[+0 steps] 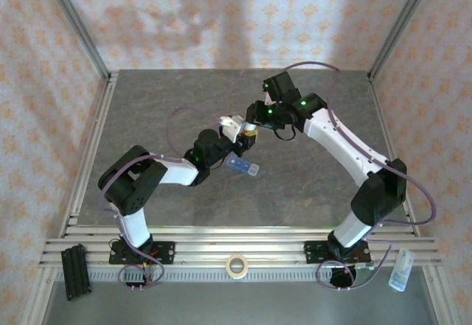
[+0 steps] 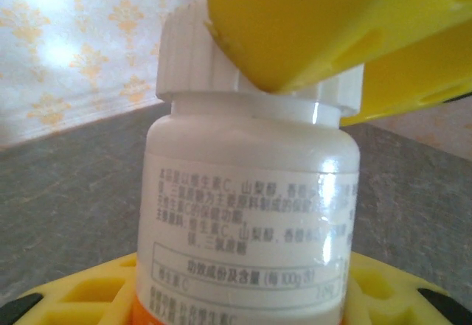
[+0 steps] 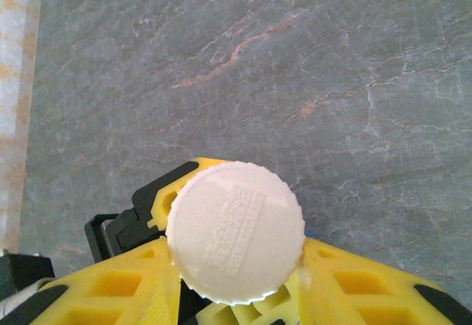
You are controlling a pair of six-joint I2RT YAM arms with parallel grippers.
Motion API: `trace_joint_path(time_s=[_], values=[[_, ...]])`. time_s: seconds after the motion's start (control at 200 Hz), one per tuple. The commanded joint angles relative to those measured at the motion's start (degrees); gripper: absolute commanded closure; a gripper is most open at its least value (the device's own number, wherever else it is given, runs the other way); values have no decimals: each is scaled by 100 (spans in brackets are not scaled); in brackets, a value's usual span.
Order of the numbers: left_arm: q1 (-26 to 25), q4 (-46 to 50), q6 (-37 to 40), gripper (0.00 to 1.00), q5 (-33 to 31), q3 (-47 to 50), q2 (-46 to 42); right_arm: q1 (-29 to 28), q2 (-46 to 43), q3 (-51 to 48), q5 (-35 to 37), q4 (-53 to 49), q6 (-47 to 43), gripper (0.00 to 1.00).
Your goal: Sort the pills into containers
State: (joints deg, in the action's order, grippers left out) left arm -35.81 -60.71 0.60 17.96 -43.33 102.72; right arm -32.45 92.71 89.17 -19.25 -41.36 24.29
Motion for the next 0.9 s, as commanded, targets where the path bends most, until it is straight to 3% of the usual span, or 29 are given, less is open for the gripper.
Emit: trace_joint_path(time_s=[0.0,0.105,0.33,0.596,0.896], values=[[-195,-991,401,100,-84,-134,-221,-16,61,189,399,-66,238,52],[-75,-1021,226,100,13,-140,-191,189,-61,481,207,-206,45,41],[277,-1032,-238,100,834,-184,-241,584,-518,740,-442,-352,-848,22],[553,-1021,-1077,100,2210,-434,-183,706,-329,1233,-1401,-827,-2482,15],[558,-1002,-1334,100,2492,-543,-147,668,110,1598,-1720,-1111,-2681,16]])
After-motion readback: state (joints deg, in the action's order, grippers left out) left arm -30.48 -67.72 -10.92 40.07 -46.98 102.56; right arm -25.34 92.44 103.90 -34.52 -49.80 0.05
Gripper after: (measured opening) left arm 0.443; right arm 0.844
